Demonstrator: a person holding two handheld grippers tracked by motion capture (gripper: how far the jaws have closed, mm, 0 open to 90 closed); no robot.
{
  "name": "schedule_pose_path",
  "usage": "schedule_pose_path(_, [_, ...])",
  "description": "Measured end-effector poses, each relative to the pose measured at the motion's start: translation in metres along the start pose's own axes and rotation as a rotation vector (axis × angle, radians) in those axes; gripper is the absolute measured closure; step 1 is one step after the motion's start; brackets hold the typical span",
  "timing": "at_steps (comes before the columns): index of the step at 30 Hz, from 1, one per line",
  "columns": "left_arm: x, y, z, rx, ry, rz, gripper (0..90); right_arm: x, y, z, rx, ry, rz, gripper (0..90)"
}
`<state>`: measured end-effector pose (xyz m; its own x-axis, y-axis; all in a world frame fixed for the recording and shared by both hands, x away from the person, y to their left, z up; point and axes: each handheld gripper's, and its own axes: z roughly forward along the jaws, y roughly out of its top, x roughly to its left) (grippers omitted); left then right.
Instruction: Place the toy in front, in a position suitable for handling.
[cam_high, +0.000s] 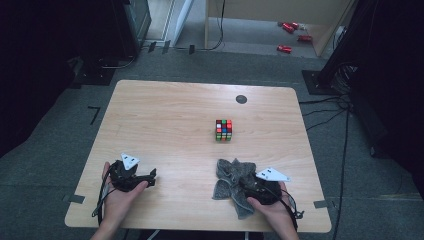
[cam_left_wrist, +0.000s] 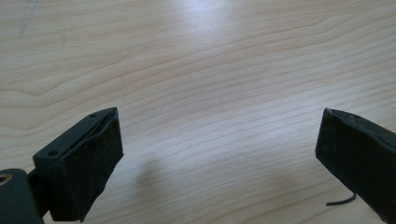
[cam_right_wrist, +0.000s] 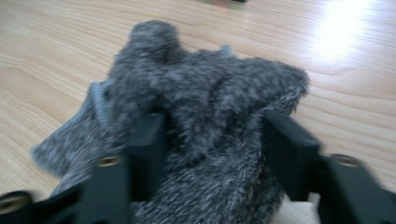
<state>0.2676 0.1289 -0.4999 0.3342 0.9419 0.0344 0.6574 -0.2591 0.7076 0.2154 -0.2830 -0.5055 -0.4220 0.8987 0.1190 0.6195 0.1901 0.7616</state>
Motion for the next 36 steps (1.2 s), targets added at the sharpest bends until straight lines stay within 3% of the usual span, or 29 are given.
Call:
schedule_pose_path(1, [-0.006, 0.003, -0.001, -0.004, -0.015, 0.013, 1.5, 0.004, 0.003, 0.003, 0.002, 0.01, -0.026, 68.7])
schedule_pose_path(2, [-0.006, 0.003, -0.001, -0.004, -0.015, 0.013, 1.5, 0.004, 0.003, 0.003, 0.002, 0.01, -0.026, 68.7])
schedule_pose_path(3, [-0.011, 0.005, -0.003, -0.008, -0.022, 0.03, 1.5, 0.009, 0.007, 0.005, 0.001, 0.015, -0.032, 77.7])
schedule_pose_path(4, [-0.011, 0.005, -0.003, -0.008, -0.022, 0.03, 1.5, 0.011, 0.009, 0.005, -0.004, 0.015, -0.04, 80.5])
schedule_pose_path(12, [-0.025, 0.018, -0.01, -0.032, -0.087, 0.075, 1.5, 0.038, 0.031, 0.019, -0.047, 0.074, -0.079, 85.4])
schedule_pose_path(15, [-0.031, 0.023, -0.011, -0.052, -0.119, 0.087, 1.5, 0.062, 0.047, 0.034, -0.072, 0.124, -0.101, 85.4])
schedule_pose_path(21, [-0.037, 0.014, -0.008, -0.05, -0.152, 0.1, 1.5, 0.087, 0.059, 0.054, -0.094, 0.164, -0.138, 85.1])
schedule_pose_path(22, [-0.038, 0.013, -0.008, -0.045, -0.151, 0.11, 1.5, 0.091, 0.06, 0.06, -0.09, 0.171, -0.143, 84.6])
schedule_pose_path(24, [-0.037, 0.01, -0.008, -0.043, -0.153, 0.108, 1.5, 0.096, 0.062, 0.07, -0.079, 0.195, -0.135, 73.5])
schedule_pose_path(26, [-0.037, 0.01, -0.007, -0.044, -0.154, 0.104, 1.5, 0.095, 0.064, 0.073, -0.066, 0.255, -0.119, 60.0])
schedule_pose_path(27, [-0.037, 0.009, -0.007, -0.041, -0.155, 0.106, 1.5, 0.095, 0.064, 0.073, -0.066, 0.255, -0.119, 60.0])
schedule_pose_path(29, [-0.037, 0.008, -0.006, -0.035, -0.149, 0.113, 1.5, 0.092, 0.065, 0.069, -0.082, 0.245, -0.102, 51.8])
schedule_pose_path(33, [-0.038, 0.007, -0.002, -0.016, -0.134, 0.112, 1.5, 0.074, 0.075, 0.056, -0.124, 0.229, -0.049, 46.5])
schedule_pose_path(36, [-0.037, 0.006, -0.003, -0.018, -0.129, 0.118, 1.5, 0.063, 0.084, 0.052, -0.139, 0.175, -0.022, 43.2])
